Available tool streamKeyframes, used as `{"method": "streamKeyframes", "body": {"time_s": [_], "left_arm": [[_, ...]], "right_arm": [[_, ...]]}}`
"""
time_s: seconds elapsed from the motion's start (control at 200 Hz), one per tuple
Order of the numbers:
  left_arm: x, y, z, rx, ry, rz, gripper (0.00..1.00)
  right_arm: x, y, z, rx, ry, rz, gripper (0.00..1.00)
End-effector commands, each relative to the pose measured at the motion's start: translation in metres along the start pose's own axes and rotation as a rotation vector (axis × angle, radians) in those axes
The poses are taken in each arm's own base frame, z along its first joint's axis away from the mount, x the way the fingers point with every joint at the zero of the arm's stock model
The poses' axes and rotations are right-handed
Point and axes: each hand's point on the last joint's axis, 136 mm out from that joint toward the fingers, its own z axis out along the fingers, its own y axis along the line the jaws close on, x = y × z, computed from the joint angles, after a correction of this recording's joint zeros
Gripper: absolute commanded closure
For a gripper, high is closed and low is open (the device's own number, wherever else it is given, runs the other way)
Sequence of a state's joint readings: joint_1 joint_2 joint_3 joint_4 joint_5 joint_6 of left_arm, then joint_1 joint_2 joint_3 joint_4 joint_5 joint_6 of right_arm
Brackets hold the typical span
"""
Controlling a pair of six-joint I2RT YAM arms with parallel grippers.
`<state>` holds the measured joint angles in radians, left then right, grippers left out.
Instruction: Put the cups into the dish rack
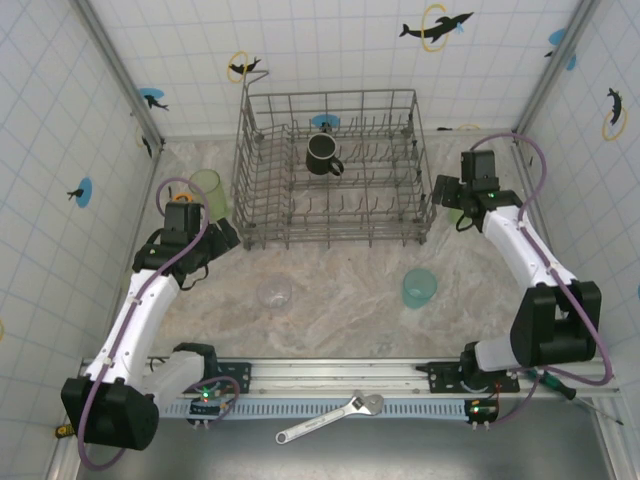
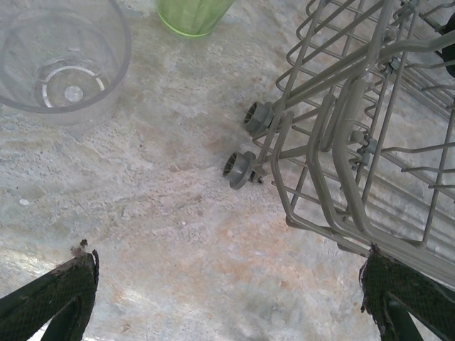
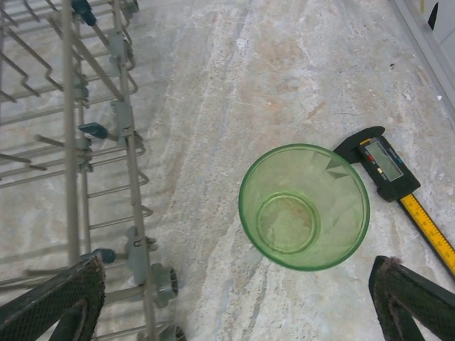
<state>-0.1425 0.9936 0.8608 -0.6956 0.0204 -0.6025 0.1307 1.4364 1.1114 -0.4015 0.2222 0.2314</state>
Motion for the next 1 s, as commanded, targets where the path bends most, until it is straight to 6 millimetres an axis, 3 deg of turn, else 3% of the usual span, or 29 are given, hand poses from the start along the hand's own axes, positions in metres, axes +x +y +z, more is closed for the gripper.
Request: {"method": "streamKeyframes", "body": {"time_s": [0.0, 0.235, 0.545, 0.741, 0.996], "left_arm": [[-0.003, 0.001, -0.006, -0.003, -0.022, 0.014, 0.02], [-0.004, -0.002, -0.01, 0.007, -0.024, 0.016, 0.02], [-0.006, -0.002, -0.011, 0.003, -0.031, 0.018, 0.02], [-0.007, -0.002, -0.012, 0.001, -0.035, 0.023, 0.02], [-0.004, 0.004, -0.013, -0.02, -0.037, 0.021, 0.02]], "right_arm": [[-0.011, -0.008, 0.013, 0.052, 0.022, -0.016, 0.04], [-0.013, -0.006, 0.047, 0.064, 0.093, -0.026, 0.22], [0.011, -0.007, 0.084, 0.058, 0.216, 0.001, 0.49], [0.017, -0.005, 0.097, 0.049, 0.255, 0.005, 0.61], [0.016, -0.004, 0.101, 0.039, 0.265, 0.004, 0.96]]}}
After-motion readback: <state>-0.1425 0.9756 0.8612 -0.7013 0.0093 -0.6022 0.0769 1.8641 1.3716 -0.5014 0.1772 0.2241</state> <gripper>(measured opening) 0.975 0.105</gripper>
